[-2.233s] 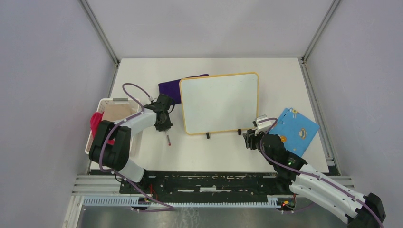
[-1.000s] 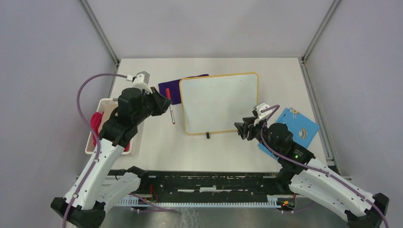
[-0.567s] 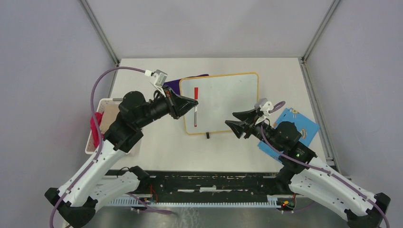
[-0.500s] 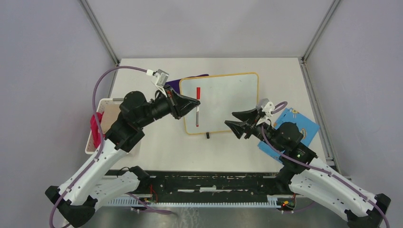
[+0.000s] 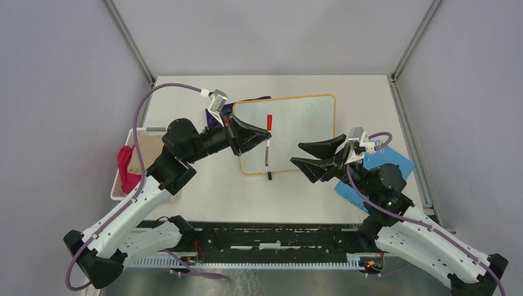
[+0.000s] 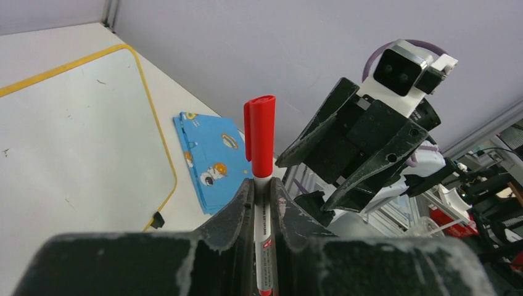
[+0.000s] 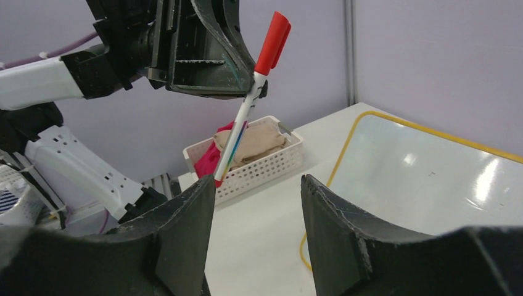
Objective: Write a sentence on the whiteboard
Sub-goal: Open the whiteboard marker.
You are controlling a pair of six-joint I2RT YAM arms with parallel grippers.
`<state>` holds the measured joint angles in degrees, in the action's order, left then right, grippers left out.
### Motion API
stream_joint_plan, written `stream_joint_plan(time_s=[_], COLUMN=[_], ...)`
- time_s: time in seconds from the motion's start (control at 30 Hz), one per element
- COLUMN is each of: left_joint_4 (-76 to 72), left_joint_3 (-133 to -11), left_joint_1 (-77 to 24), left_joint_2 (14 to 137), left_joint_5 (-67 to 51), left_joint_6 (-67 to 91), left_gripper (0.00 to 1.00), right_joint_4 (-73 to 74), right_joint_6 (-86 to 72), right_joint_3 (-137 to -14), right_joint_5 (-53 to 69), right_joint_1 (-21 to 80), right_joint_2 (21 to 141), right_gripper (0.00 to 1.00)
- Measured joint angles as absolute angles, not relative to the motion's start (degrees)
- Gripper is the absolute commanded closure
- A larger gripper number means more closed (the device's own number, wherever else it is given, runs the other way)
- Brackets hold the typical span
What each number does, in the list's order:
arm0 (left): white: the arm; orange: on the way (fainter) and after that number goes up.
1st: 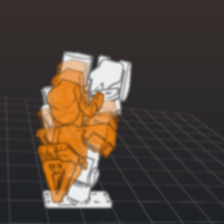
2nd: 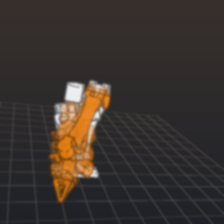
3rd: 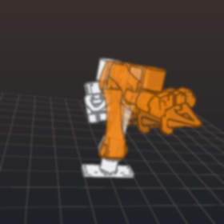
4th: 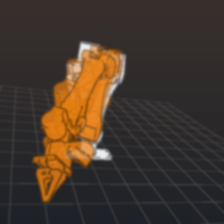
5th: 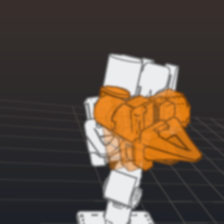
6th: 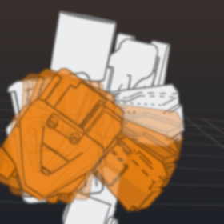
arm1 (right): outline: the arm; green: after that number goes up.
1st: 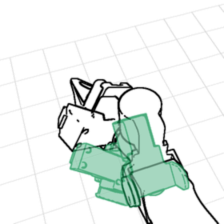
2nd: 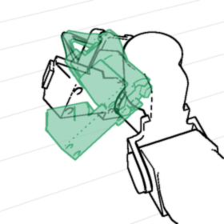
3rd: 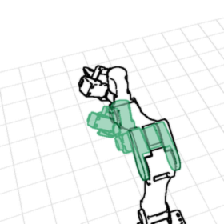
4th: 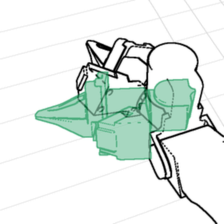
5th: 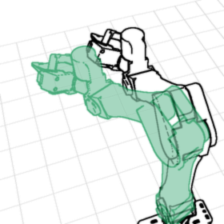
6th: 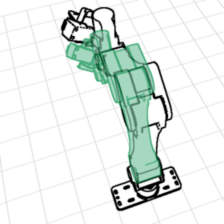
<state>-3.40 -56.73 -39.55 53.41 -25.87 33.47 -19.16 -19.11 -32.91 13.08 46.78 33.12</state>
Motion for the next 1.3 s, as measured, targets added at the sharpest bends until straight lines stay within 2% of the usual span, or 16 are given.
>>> stream_joint_plan(time_s=[0.5,0.87,1.03,1.23,1.3], left_joint_4=[-6.57,-6.57,-6.55,-6.55,-6.55], left_joint_3=[-55.72,-55.33,-55.31,-55.2,-55.05], left_joint_1=[-41.65,-41.89,-41.89,-41.98,-41.98], left_joint_2=[53.15,51.7,51.27,51.07,50.85], left_joint_5=[-26.11,-26.09,-26.06,-26.15,-26.52], left_joint_6=[35.16,35.16,35.16,35.14,35.14], left_gripper=[0.98,0.98,0.98,0.98,0.94], right_joint_4=[-37.36,-43.27,-44.62,-45.87,-45.84], right_joint_6=[-33.82,-40.93,-42.7,-44.34,-44.53], right_joint_3=[-32.93,-34.54,-35.57,-37.23,-37.6], right_joint_5=[21.67,24.75,25.74,26.79,27.09], right_joint_1=[46.78,47.07,47.83,48.31,48.38], right_joint_2=[46.83,53.28,55.83,58.13,58.37], right_gripper=[0.35,0.4,0.49,0.74,0.83])
